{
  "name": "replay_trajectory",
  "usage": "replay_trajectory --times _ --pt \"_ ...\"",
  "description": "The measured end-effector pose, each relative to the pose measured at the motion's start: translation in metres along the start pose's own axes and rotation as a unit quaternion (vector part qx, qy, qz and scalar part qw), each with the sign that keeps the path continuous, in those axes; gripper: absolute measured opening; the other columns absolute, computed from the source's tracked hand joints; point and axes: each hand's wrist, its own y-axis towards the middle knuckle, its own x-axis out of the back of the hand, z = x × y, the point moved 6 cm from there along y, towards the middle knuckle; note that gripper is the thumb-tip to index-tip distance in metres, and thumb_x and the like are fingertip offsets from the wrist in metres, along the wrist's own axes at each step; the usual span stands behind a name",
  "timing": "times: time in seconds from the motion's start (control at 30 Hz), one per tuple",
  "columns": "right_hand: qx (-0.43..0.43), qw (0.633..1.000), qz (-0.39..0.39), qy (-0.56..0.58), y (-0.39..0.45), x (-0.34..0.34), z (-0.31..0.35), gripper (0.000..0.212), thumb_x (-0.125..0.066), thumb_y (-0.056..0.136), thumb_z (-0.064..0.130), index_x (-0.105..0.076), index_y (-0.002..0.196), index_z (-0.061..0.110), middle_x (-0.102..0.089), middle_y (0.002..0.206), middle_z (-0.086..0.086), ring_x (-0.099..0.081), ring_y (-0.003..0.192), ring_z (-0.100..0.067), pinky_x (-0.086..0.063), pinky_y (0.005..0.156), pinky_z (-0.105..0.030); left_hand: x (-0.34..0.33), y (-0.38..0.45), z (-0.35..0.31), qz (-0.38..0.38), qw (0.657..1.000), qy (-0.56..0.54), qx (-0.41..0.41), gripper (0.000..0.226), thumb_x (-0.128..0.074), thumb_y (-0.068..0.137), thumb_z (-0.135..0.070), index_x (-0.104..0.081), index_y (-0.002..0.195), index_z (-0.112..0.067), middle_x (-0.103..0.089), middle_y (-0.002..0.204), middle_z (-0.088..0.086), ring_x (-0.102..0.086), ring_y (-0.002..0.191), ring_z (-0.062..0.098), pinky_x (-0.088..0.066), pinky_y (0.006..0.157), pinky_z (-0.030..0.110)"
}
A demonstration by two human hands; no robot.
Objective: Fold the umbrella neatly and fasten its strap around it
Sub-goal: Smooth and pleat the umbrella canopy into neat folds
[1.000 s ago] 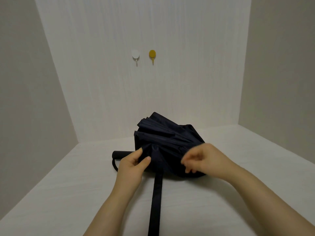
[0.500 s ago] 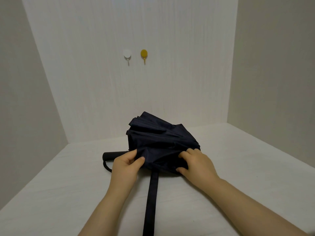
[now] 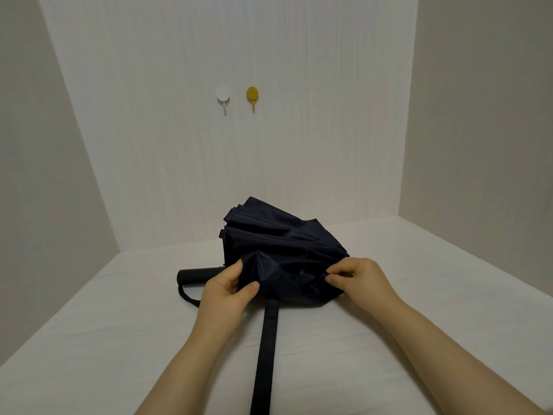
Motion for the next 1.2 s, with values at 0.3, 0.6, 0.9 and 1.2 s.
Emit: replay_trajectory --times 0.3,0.6,0.9,1.2 --pt "-0.035 0.998 0.029 0.046 -0.001 0.028 0.007 0.015 -0.072 0.075 0.005 -0.072 0.067 0.018 -0.067 0.061 0.008 -0.057 0.056 -0.003 -0.041 0.055 -0.012 -0.001 0.003 0.01 0.016 0.999 0.021 0.02 0.052 -0.054 0.084 0.009 -0.059 0.112 -0.034 -0.07 0.103 -0.023 -0.061 0.101 -0.007 -0.045 0.086 0.006" --pt "-0.056 0.998 0.021 0.032 -0.001 0.044 0.005 0.018 -0.064 0.078 0.007 -0.067 0.061 0.009 -0.064 0.058 0.006 -0.055 0.057 -0.012 -0.044 0.059 -0.022 0.001 0.004 0.017 0.014 0.999 0.025 0.035 0.055 -0.055 0.082 0.011 -0.055 0.127 -0.021 -0.064 0.122 -0.007 -0.056 0.116 0.004 -0.039 0.105 0.029" --pt "-0.132 0.984 0.118 -0.029 -0.007 0.028 -0.006 0.052 -0.056 0.086 0.045 -0.06 0.047 0.011 -0.062 0.051 0.001 -0.048 0.05 -0.016 -0.042 0.053 -0.019 0.001 0.005 0.022 0.023 0.999 0.024 0.038 0.058 -0.056 0.082 0.011 -0.054 0.126 -0.026 -0.062 0.126 -0.006 -0.053 0.121 0.008 -0.036 0.11 0.039" --pt "-0.2 0.965 0.166 0.032 -0.01 0.013 -0.01 0.032 -0.068 0.081 0.033 -0.055 0.063 0.01 -0.054 0.044 0.003 -0.039 0.045 -0.014 -0.031 0.046 -0.021 -0.001 0.004 0.02 0.025 0.999 0.012 0.038 0.058 -0.057 0.081 0.011 -0.054 0.123 -0.029 -0.061 0.127 -0.006 -0.052 0.122 0.007 -0.034 0.111 0.038"
